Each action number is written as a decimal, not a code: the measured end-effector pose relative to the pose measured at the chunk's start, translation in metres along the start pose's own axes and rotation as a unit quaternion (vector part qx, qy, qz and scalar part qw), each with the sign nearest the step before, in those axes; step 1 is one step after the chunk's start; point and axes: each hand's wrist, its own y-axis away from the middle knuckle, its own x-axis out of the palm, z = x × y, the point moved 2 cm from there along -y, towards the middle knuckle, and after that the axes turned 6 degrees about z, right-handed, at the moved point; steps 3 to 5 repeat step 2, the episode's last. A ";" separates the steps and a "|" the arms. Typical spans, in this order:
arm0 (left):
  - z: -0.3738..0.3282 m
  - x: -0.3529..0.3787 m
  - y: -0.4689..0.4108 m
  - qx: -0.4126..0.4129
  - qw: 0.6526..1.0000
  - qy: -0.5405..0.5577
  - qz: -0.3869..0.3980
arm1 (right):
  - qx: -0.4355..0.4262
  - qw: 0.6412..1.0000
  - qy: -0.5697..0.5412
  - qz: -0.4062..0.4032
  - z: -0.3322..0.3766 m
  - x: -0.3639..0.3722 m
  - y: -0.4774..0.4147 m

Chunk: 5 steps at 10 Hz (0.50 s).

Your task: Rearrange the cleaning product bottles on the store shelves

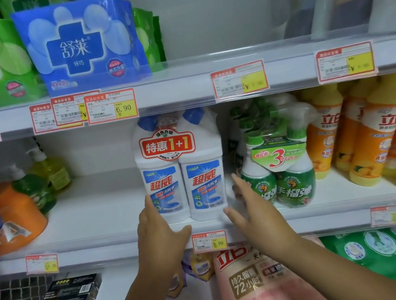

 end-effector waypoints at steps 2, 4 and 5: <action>-0.028 0.027 0.033 0.015 0.999 -0.035 -0.027 | 0.033 0.996 -0.080 -0.017 -0.012 -0.036 0.023; -0.028 0.027 0.033 0.015 0.999 -0.035 -0.027 | 0.033 0.996 -0.080 -0.017 -0.012 -0.036 0.023; -0.028 0.027 0.033 0.015 0.999 -0.035 -0.027 | 0.033 0.996 -0.080 -0.017 -0.012 -0.036 0.023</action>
